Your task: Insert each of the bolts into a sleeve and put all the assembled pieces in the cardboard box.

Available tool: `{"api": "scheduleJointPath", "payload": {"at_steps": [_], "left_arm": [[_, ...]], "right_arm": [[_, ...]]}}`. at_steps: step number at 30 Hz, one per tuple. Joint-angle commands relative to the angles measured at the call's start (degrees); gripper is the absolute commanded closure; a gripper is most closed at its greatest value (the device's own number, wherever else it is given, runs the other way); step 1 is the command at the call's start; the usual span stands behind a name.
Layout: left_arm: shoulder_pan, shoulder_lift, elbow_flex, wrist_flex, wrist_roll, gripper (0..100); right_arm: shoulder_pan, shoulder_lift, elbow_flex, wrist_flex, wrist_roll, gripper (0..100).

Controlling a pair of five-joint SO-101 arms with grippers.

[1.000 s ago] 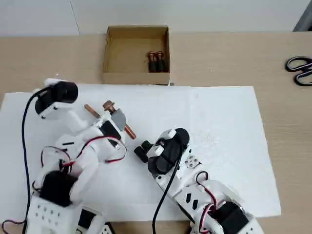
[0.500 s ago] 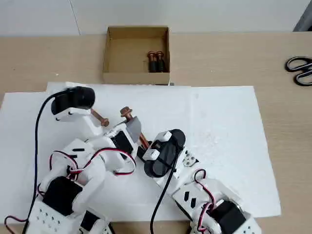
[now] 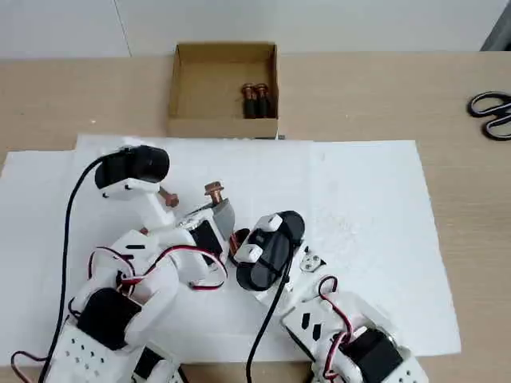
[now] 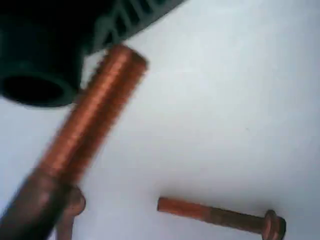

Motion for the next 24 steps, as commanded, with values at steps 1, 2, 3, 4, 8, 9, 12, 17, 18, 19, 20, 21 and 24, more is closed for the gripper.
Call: {"api": "scheduleJointPath", "payload": {"at_steps": [1, 2, 3, 4, 8, 9, 12, 17, 18, 19, 20, 21, 24], "left_arm": [[-0.09, -0.62, -0.92, -2.81, -0.79, 100], [-0.09, -0.62, -1.63, -2.81, -1.41, 100], [-0.09, -0.62, -2.42, -2.73, -1.76, 100], [-0.18, -0.62, -3.56, -2.73, -1.76, 100], [-0.18, -0.53, -7.43, -2.73, -1.85, 100], [-0.18, -0.53, -7.60, -2.73, -2.11, 100], [-0.18, -0.53, -6.90, -2.81, -3.25, 100], [-1.58, -0.53, -6.73, -3.16, -3.34, 100], [-2.20, -0.53, -6.73, -3.52, -3.43, 100], [-2.90, -0.62, -6.55, -4.13, -3.43, 100], [-3.78, -0.97, -5.93, -5.01, -3.43, 100], [-4.48, -0.97, -5.14, -6.33, -3.52, 100], [-7.03, -0.97, -2.77, -9.76, -3.52, 100]], "right_arm": [[-0.57, 0.04, -0.53, -1.45, 0.53, 99.5], [-0.57, 0.04, -0.44, -1.36, 0.53, 99.5], [-0.57, 0.04, -0.35, -1.36, 0.44, 99.5], [-0.57, 0.04, -0.35, -1.36, 0.35, 99.5], [-0.66, 0.04, 0.79, -1.36, 0.18, 99.5], [-0.66, 0.04, 0.79, -1.36, 0.18, 99.5], [-0.66, 0.04, 0.79, -1.36, 0.18, 99.5], [-0.66, 0.04, 0.70, -1.36, 0.18, 99.5], [-0.66, 0.04, 0.70, -1.36, 0.18, 99.5], [-0.66, 0.04, 0.70, -1.36, 0.18, 99.5], [-0.66, 0.04, 0.70, -1.36, 0.18, 99.5], [-0.66, 0.04, 0.70, -1.36, 0.18, 99.5], [-0.66, 0.04, 0.70, -1.36, 0.18, 99.5]]}}
